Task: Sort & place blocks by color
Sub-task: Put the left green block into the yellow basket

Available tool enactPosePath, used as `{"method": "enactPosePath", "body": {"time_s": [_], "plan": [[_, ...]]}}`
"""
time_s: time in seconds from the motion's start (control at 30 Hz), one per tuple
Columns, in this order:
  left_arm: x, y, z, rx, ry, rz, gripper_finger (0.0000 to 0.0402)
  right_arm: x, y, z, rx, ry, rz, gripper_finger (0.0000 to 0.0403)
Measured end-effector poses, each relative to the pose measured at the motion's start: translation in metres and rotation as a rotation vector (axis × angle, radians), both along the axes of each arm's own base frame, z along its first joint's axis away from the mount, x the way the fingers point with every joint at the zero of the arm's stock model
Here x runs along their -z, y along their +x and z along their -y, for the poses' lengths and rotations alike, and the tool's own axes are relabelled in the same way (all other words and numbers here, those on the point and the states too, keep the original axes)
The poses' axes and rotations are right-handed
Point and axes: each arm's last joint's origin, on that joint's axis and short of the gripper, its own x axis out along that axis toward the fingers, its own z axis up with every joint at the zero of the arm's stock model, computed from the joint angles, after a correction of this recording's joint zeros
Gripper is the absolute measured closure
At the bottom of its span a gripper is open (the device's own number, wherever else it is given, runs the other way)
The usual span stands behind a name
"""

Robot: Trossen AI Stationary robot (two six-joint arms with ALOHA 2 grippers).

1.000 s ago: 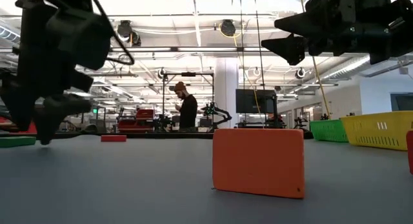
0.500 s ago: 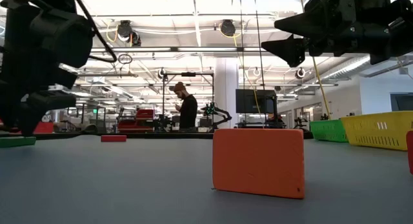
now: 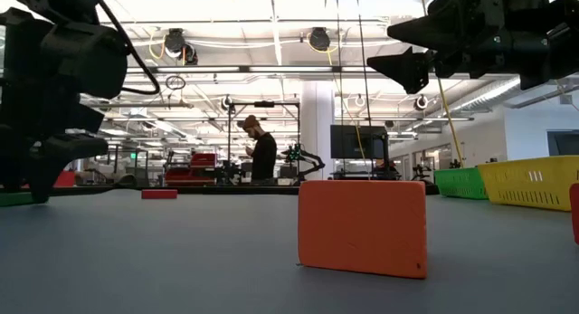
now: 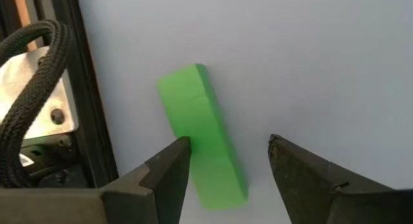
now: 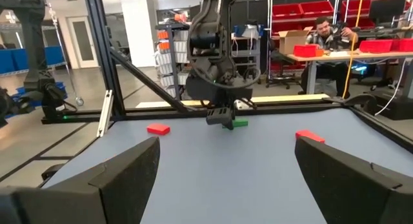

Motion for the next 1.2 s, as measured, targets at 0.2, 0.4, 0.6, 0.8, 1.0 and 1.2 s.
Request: {"method": "enactPosePath", "body": {"time_s": [0.2,0.4,0.6,0.8,1.0,1.2], "plan": [[-0.0080,0.0018,0.0015,0.007,0.004,-0.020,0.0192,0.0011,0.0000,0.0000,0.000,0.000,-0.011,0.0051],[-0.0070,0.0018,0.0013,0.006,0.010,-0.022,0.0192,0.0027,0.0000,0.0000,0.000,0.000,-0.028,0.0051],[-0.0068,0.0020,-0.0006,-0.025,0.047,-0.006,0.0188,0.0031,0.0001,-0.0008,-0.004,0.000,-0.032,0.0051],[-0.0067,0.0022,-0.0009,-0.033,0.038,-0.007,0.0188,0.0032,0.0001,-0.0042,-0.022,0.000,-0.033,0.0051],[-0.0064,0.0028,-0.0012,0.146,-0.033,-0.051,0.0188,0.0032,0.0001,-0.0048,-0.025,-0.017,-0.031,0.0051],[-0.0065,0.0007,0.0014,0.484,-0.205,-0.142,0.0188,0.0023,0.0001,-0.0048,-0.025,-0.019,-0.023,0.0051]]}}
